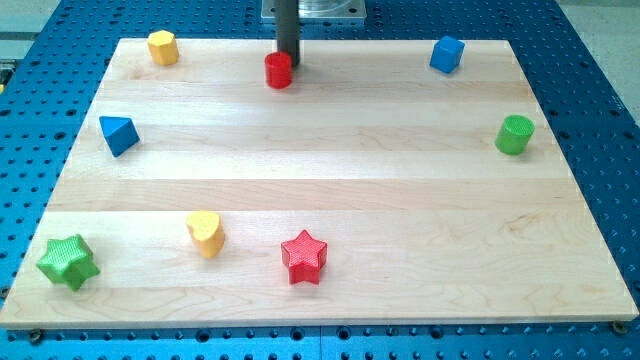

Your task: Push the red circle to the top left side of the red star

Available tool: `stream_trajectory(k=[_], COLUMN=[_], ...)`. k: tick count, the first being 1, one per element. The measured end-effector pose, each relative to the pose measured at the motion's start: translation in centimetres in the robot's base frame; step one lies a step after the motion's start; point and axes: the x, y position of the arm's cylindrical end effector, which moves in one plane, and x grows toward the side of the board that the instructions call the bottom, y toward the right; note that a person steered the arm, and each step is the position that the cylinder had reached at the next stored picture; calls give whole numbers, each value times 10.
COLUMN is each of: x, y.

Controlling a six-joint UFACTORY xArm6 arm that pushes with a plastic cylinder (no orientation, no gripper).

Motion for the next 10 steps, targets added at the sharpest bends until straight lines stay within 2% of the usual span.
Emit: stream_trajectory(k=[1, 2, 3, 4, 5, 6, 7, 8, 9, 10], x=[91, 111, 55, 71, 152, 167, 155, 180, 219, 186], y=[4, 32, 28, -49, -61, -66, -125, -63, -26, -46])
